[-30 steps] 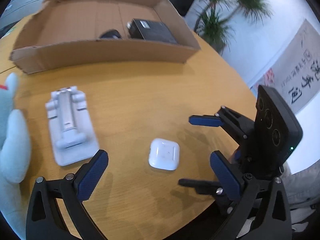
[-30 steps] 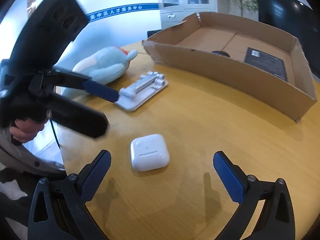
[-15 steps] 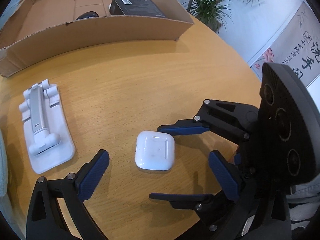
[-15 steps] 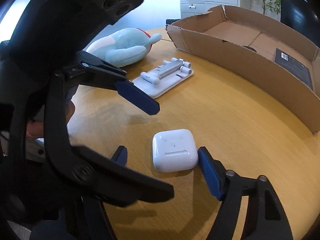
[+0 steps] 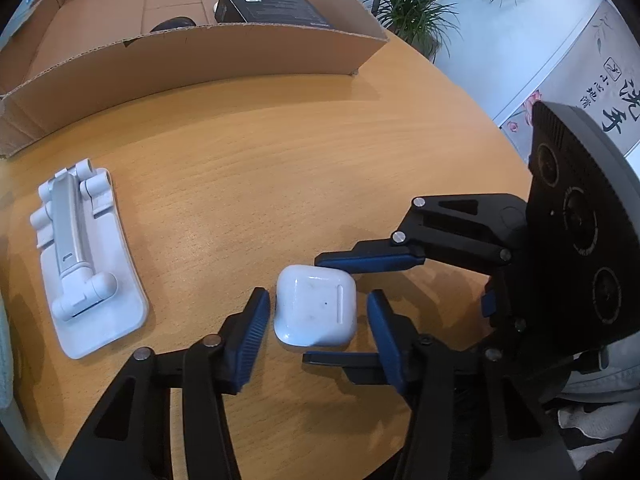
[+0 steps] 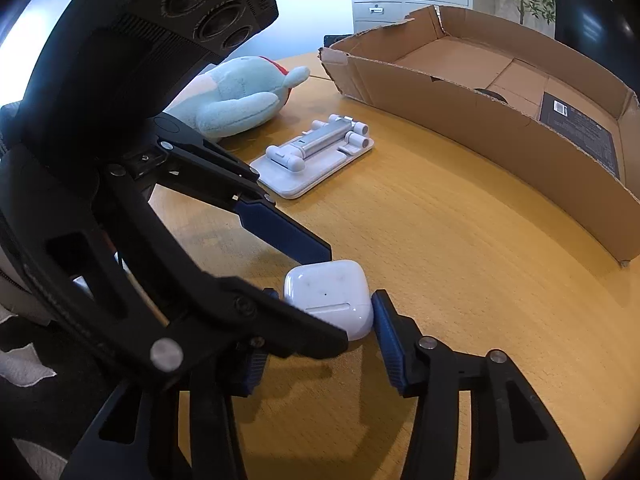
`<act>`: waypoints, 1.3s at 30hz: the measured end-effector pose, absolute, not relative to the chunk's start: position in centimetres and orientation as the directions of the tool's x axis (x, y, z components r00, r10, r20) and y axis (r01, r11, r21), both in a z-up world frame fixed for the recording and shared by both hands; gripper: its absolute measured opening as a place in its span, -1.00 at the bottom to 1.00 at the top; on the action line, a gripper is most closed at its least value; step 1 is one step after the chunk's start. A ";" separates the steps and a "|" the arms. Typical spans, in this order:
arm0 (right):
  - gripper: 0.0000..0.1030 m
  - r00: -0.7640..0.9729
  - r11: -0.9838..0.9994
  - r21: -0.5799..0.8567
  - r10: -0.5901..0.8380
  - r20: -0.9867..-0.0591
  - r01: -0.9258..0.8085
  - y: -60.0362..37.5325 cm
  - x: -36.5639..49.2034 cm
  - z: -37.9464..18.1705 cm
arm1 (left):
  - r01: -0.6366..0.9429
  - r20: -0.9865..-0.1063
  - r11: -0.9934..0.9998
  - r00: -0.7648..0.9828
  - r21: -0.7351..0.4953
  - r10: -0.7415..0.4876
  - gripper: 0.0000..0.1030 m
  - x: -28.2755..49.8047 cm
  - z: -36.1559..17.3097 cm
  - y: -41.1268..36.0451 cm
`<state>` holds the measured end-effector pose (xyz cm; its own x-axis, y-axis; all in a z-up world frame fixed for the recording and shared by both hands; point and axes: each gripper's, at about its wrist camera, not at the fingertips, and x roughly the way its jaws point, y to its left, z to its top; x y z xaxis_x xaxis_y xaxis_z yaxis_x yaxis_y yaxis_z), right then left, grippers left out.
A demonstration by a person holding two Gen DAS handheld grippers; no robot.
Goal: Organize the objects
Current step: 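Close the right gripper on the sides of the white earbuds case, then lift the earbuds case with the right gripper and carry it over the box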
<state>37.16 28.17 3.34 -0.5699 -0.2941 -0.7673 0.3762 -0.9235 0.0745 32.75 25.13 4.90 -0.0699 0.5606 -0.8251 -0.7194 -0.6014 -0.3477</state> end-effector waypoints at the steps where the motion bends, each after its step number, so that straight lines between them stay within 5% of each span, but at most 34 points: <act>1: -0.10 -0.570 -0.923 0.070 -0.292 -0.768 0.379 28.1 37.2 3.3 | -0.721 -0.826 -0.600 -0.071 -0.345 0.560 -0.11 32.8 4.9 25.1; 39: -0.18 -0.555 -0.917 0.030 -0.266 -0.788 0.398 27.2 36.7 3.4 | -0.759 -0.831 -0.599 -0.144 -0.255 0.537 -0.20 33.9 5.4 24.9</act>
